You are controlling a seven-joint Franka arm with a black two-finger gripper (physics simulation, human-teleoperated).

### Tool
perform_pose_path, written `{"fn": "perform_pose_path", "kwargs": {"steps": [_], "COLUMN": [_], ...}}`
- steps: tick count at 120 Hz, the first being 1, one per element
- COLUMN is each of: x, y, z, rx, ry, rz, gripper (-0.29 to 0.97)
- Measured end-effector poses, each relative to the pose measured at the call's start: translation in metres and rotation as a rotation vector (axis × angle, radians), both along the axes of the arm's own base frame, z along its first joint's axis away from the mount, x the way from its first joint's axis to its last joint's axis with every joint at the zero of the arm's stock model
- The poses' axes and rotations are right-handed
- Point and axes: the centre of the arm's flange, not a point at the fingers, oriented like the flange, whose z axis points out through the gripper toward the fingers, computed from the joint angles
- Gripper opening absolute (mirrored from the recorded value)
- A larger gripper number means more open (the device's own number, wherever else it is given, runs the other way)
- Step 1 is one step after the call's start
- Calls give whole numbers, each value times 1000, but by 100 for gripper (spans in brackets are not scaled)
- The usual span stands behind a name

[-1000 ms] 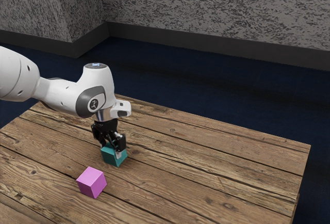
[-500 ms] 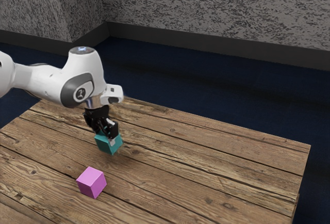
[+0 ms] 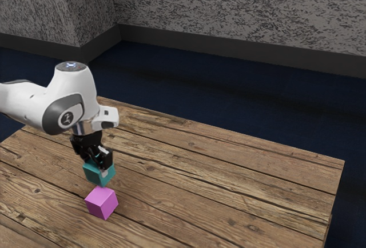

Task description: Pick up the blue block with one arm, and put the blue block on the pink block with one arm

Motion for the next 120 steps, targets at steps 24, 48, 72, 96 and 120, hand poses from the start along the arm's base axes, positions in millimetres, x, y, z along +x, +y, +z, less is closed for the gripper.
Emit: {"fn": "perform_pose_path", "kwargs": {"steps": [24, 48, 72, 96, 120], "x": [-14, -35, -45, -46, -41], "y": [-6, -17, -25, -25, -26], "z": [-3, 5, -2, -1, 1], "rx": [-2, 3, -3, -5, -9], "ry": [11, 6, 26, 24, 23], "rz": [-6, -17, -24, -22, -26], "gripper": [34, 34, 34, 34, 35]}}
